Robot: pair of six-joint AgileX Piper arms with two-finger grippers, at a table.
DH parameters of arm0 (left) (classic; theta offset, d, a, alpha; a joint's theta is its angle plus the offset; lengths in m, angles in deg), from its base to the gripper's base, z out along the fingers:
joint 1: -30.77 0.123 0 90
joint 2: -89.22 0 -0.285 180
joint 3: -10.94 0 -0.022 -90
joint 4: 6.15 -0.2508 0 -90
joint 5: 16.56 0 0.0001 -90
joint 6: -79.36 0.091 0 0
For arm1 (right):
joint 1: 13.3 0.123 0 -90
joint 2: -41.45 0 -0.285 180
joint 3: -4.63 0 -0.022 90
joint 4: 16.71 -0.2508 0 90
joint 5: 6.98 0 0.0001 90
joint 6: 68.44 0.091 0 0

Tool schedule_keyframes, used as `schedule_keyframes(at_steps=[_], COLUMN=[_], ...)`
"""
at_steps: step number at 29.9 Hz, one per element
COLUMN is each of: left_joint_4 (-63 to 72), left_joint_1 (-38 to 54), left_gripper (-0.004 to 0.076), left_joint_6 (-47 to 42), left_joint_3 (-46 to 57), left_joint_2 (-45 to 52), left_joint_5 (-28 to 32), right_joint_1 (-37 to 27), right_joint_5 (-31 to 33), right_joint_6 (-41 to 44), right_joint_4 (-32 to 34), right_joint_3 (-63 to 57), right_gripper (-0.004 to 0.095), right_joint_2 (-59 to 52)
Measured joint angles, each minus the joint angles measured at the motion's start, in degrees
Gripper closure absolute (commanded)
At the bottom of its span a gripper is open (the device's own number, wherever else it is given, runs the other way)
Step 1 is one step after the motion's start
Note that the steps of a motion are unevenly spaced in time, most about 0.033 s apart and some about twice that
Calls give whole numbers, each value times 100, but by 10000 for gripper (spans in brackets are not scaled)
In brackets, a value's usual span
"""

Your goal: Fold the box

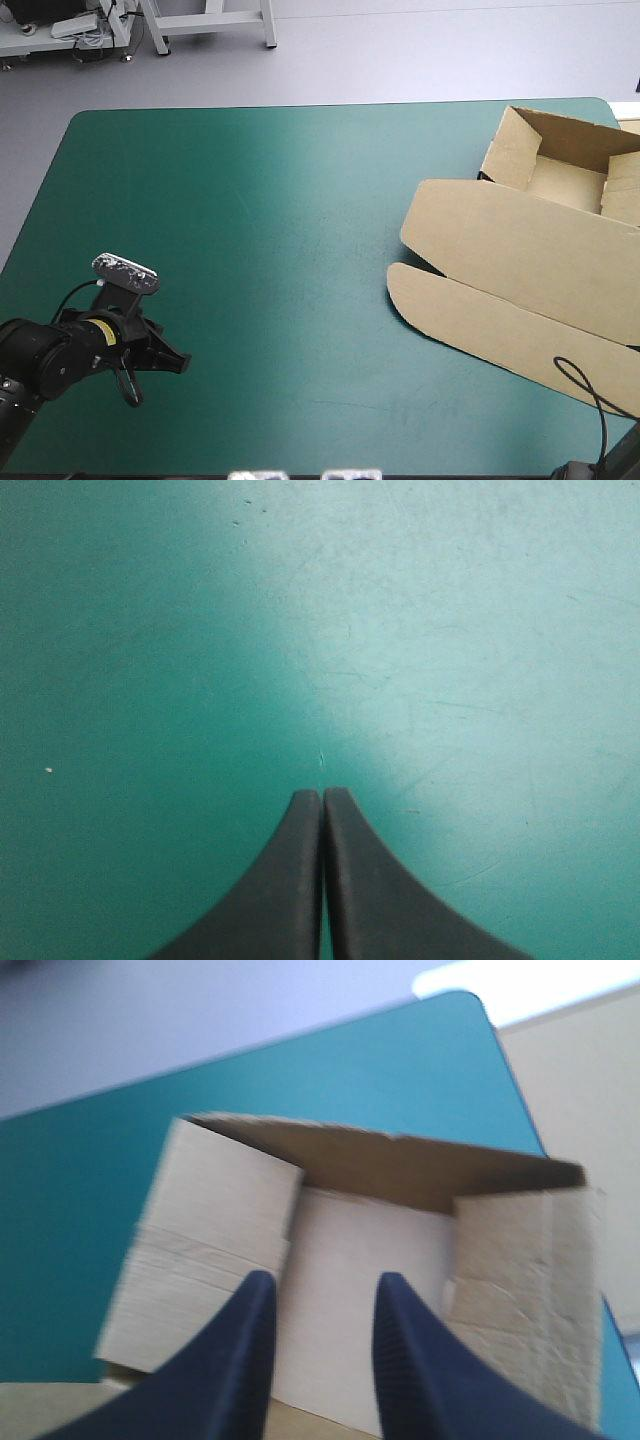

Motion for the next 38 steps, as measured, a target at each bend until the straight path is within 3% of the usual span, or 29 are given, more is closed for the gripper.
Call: schedule_keyframes(at_steps=[3,8,17,23,28,38], left_joint_4=[162,413,570,570,574,872], left_joint_1=[0,0,0,0,0,0], left_gripper=[733,733,733,733,733,733], left_joint_6=[195,253,253,253,253,366], left_joint_3=[0,22,470,661,702,1071], left_joint_2=[0,0,0,0,0,0], left_joint_5=[53,392,812,865,993,1270], right_joint_1=[80,600,2357,3069,3184,3184], right_joint_5=[0,0,-60,-1320,-2315,-3038], right_joint_6=[-344,-607,-1611,-1895,-2296,-2836], right_joint_4=[-671,-753,-480,-507,-507,-507], right_joint_3=[18,-439,-3386,-5690,-7390,-9296], right_gripper=[921,921,920,921,921,921], right_joint_2=[-478,-1287,-3275,-4634,-5615,-6847])
